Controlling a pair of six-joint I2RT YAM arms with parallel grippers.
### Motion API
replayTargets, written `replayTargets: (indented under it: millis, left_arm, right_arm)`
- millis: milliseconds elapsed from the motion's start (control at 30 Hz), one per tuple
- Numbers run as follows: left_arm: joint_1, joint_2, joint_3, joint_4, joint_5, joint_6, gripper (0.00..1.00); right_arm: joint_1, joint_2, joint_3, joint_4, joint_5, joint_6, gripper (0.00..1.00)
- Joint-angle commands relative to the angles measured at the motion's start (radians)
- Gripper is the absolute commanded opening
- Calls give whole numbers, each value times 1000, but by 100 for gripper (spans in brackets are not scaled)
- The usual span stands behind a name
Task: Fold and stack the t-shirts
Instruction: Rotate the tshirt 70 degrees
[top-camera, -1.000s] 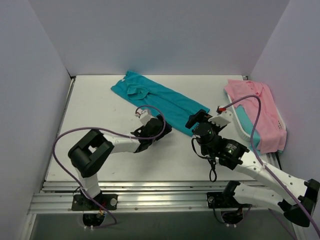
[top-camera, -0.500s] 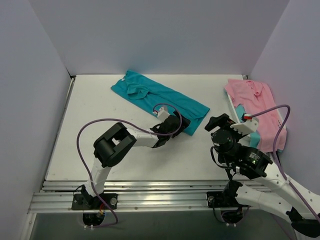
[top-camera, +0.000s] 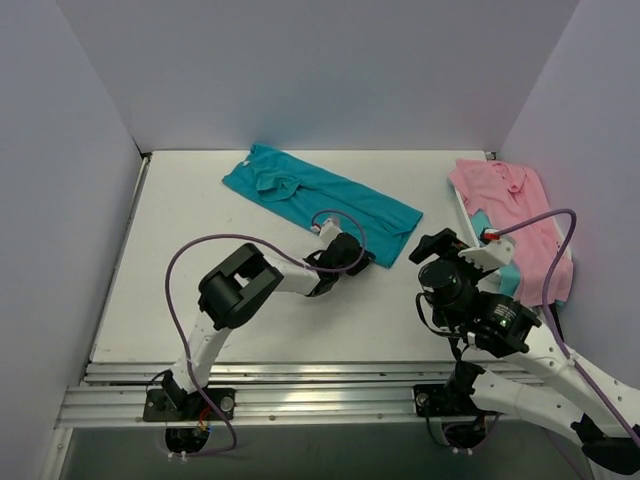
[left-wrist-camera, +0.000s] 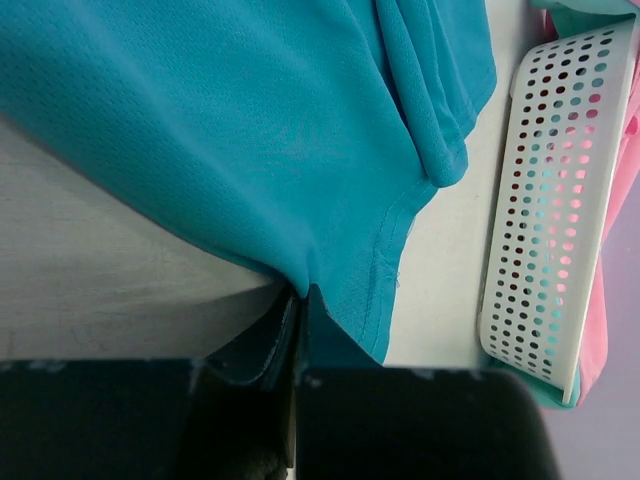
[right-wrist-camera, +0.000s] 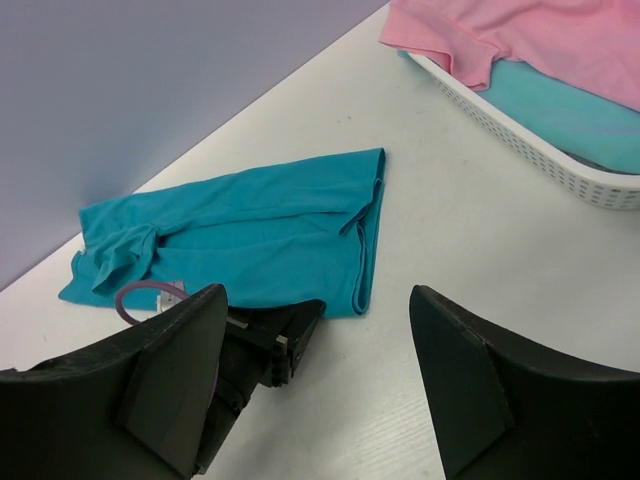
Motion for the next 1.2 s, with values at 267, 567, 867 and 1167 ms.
replayTargets:
  millis: [267,567,867,1167]
  left_arm:
    - [193,-447,-565,21,-21,108,2]
    - [299,-902,-846,-248,-205,131,2]
    - [324,-1236,-952,-528,-322,104,2]
    - [336,-1383,-1021,-628,-316,116,61]
  right_arm:
    - [13,130,-54,192,-68,-47,69]
    - [111,469,-61,511,-232,-89,69]
    - [193,719,-131,763,-370,-104,70]
    - [190,799,-208,926,-497,-101,72]
